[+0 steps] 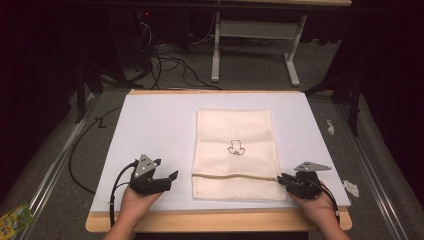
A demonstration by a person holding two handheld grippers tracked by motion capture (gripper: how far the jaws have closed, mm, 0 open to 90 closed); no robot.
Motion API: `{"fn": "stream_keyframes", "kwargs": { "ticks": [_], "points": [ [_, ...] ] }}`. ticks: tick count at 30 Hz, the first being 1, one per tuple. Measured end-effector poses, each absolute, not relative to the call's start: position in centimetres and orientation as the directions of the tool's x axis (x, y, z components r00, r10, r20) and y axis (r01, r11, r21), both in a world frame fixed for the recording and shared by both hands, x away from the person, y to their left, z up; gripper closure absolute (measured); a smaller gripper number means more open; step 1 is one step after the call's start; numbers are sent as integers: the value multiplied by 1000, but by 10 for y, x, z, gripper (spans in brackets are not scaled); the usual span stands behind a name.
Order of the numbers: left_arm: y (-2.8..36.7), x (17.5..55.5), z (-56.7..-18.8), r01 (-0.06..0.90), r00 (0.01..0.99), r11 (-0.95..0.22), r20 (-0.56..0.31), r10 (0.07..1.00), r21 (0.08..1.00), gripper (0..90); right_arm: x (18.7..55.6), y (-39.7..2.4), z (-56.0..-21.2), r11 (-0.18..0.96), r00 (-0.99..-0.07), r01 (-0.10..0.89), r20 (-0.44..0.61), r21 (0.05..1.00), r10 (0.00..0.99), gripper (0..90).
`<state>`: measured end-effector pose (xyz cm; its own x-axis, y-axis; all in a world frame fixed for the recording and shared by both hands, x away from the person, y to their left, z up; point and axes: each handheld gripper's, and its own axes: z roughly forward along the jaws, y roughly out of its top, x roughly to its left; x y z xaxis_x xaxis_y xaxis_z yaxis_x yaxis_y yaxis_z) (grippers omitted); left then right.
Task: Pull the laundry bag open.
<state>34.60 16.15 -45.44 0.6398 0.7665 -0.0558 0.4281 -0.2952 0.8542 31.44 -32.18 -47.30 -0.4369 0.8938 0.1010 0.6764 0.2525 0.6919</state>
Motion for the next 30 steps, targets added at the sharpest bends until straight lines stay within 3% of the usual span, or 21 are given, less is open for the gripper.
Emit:
{"fn": "stream_keyframes", "kwargs": {
  "ticks": [5, 16, 27, 30],
  "points": [
    [158, 344, -455, 425, 661, -305, -62, 748, 852, 258, 314, -323, -471, 260, -455, 669, 108, 696, 884, 836],
    [142, 336, -447, 426, 708, -252, -146, 691, 869, 357, 306, -324, -448, 256, -480, 561, 57, 787, 876, 845],
    [59, 333, -451, 407, 812, -356, -154, 564, 841, 388, 304, -325, -440, 258, -502, 518, 46, 815, 864, 847],
    [33, 334, -452, 420, 832, -342, -207, 514, 841, 392, 305, -326, -439, 260, -509, 505, 40, 823, 860, 849]
  ]
}}
